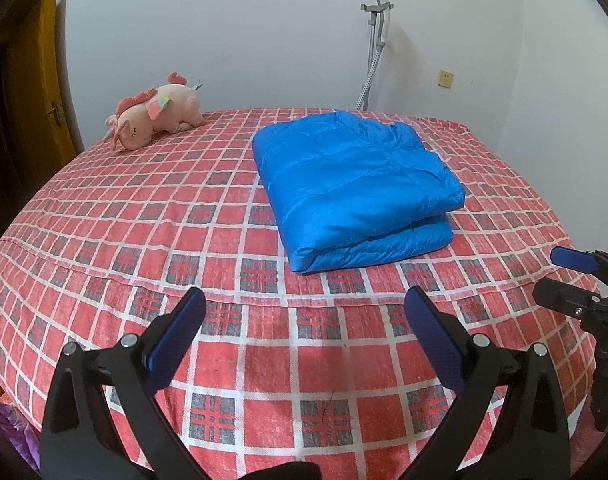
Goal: Fold large clothes
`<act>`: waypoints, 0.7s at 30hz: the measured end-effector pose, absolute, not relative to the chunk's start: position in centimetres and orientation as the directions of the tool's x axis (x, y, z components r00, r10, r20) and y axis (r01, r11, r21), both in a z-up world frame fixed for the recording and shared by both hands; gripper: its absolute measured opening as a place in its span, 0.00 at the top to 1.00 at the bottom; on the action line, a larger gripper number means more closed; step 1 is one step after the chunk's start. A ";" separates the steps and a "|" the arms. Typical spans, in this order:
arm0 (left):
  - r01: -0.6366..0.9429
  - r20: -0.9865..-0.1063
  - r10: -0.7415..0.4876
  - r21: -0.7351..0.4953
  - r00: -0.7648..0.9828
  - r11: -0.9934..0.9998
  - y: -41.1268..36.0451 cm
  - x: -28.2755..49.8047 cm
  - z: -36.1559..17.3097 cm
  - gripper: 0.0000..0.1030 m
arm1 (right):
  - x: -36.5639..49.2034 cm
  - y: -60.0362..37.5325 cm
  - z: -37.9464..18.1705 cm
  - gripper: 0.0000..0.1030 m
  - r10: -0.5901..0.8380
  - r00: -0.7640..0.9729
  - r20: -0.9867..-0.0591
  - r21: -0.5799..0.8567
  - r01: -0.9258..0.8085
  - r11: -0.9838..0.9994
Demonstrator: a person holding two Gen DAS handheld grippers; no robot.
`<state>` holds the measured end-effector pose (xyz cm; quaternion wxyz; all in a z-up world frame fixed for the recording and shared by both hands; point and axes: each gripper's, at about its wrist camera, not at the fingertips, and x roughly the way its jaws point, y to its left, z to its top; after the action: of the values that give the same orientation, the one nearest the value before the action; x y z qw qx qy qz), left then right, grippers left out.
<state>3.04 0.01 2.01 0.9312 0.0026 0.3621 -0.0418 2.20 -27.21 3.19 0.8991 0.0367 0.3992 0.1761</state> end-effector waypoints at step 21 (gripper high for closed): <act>0.081 -0.682 -0.082 -0.033 0.727 0.996 0.0 3.2 1.6 0.04 | 2.2 -27.3 3.0 0.04 0.347 0.617 -0.707 0.207 -0.288 0.935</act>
<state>3.23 0.02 1.65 0.9292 -0.0005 0.3669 -0.0438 2.24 -27.27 3.03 0.8984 0.0367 0.4004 0.1765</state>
